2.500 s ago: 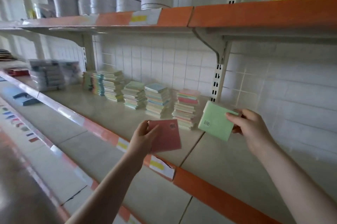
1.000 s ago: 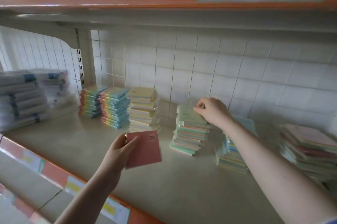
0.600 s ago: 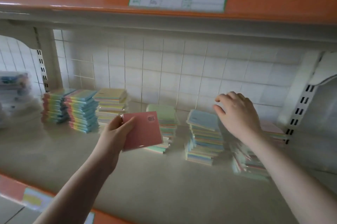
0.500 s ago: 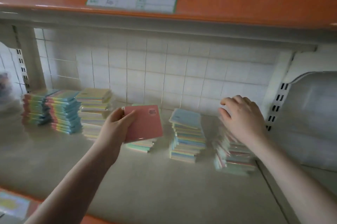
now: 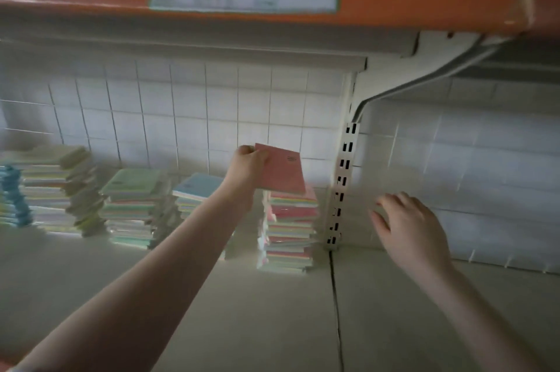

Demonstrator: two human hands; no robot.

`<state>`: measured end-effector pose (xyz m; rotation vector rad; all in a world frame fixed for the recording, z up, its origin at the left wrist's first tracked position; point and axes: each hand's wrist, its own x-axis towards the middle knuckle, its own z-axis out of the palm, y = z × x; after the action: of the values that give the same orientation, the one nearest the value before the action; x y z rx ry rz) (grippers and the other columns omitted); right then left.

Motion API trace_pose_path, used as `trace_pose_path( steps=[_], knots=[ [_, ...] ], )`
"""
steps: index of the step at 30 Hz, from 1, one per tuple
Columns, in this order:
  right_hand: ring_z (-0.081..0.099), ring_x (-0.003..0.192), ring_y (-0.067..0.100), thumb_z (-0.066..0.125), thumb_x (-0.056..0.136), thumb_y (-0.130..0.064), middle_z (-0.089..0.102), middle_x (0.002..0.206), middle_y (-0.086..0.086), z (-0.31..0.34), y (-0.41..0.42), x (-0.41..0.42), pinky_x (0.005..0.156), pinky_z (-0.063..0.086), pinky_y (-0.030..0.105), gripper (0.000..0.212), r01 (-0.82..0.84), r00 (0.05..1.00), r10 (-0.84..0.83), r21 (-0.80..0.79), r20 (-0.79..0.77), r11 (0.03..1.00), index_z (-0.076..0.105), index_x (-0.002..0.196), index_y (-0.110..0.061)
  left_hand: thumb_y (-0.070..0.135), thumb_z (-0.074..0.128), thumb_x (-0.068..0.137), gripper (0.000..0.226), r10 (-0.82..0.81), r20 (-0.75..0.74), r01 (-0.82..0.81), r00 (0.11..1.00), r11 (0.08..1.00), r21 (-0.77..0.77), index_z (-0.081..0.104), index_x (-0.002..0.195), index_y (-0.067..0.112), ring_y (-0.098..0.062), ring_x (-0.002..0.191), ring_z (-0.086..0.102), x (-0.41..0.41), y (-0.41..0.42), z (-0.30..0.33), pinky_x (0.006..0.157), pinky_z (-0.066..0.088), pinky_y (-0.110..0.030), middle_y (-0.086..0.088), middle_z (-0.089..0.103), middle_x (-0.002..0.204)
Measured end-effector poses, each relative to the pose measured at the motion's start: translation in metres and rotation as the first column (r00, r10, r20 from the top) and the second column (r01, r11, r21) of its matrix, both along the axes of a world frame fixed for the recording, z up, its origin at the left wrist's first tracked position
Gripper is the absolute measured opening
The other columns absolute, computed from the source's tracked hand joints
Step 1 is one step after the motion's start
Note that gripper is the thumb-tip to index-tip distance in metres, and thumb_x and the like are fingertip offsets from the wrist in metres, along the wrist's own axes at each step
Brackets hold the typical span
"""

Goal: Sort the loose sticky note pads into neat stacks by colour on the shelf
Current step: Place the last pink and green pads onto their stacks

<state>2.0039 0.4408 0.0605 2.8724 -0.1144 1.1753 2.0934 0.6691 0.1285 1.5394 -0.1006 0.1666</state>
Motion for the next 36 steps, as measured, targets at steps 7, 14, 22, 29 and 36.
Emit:
trace_pose_path(
  steps=[7, 14, 22, 29, 36],
  knots=[
    [0.059, 0.083, 0.023, 0.059, 0.089, -0.022, 0.063, 0.091, 0.005, -0.032, -0.020, -0.006, 0.068, 0.041, 0.030, 0.016, -0.001, 0.993, 0.018, 0.141, -0.119, 0.990, 0.065, 0.099, -0.011, 0.021, 0.049, 0.081, 0.029, 0.110, -0.068, -0.089, 0.992, 0.960, 0.266, 0.061, 0.096, -0.002, -0.029, 0.080, 0.057, 0.030, -0.036, -0.020, 0.066, 0.039, -0.030, -0.016, 0.060, 0.083],
    [0.060, 0.079, 0.024, 0.062, 0.087, -0.019, 0.063, 0.087, 0.005, -0.046, -0.025, -0.006, 0.064, 0.035, 0.027, 0.013, -0.015, 0.991, 0.045, 0.223, -0.129, 0.975, 0.067, 0.097, -0.012, 0.034, 0.052, 0.074, 0.040, 0.258, -0.124, -0.156, 0.958, 0.832, 0.532, 0.065, 0.101, 0.007, -0.036, 0.107, 0.056, 0.041, -0.033, -0.037, 0.088, 0.045, -0.040, -0.015, 0.064, 0.111],
    [0.060, 0.079, 0.024, 0.063, 0.087, -0.022, 0.062, 0.086, 0.005, -0.053, -0.026, -0.009, 0.061, 0.035, 0.026, 0.014, -0.011, 0.987, 0.046, 0.227, -0.152, 0.974, 0.067, 0.098, -0.014, 0.034, 0.049, 0.090, 0.046, 0.223, 0.067, -0.221, 0.973, 0.794, 0.566, 0.047, 0.130, 0.013, -0.029, 0.122, 0.044, 0.015, -0.031, -0.028, 0.099, 0.037, -0.037, -0.009, 0.048, 0.134],
    [0.062, 0.072, 0.035, 0.073, 0.078, -0.016, 0.063, 0.078, 0.015, -0.038, -0.030, -0.027, 0.062, 0.047, 0.035, 0.017, 0.068, 0.986, -0.041, 0.162, -0.164, 0.984, 0.067, 0.088, -0.005, 0.037, 0.045, 0.096, 0.047, 0.054, 0.476, -0.405, 0.878, 0.614, 0.678, 0.044, 0.135, 0.011, -0.025, 0.130, 0.034, -0.048, -0.009, -0.049, 0.104, 0.027, -0.033, -0.006, 0.044, 0.138],
    [0.061, 0.087, 0.035, 0.063, 0.083, -0.022, 0.065, 0.090, 0.014, -0.037, -0.019, -0.073, 0.073, 0.047, 0.038, 0.021, 0.265, 0.941, -0.232, 0.108, -0.246, 0.958, 0.066, 0.099, -0.008, 0.052, 0.032, 0.086, 0.063, -0.106, 0.523, -0.426, 0.845, 0.458, 0.780, 0.055, 0.122, 0.005, -0.035, 0.116, 0.051, -0.092, 0.008, -0.080, 0.092, 0.045, -0.044, -0.013, 0.057, 0.119]
  ],
)
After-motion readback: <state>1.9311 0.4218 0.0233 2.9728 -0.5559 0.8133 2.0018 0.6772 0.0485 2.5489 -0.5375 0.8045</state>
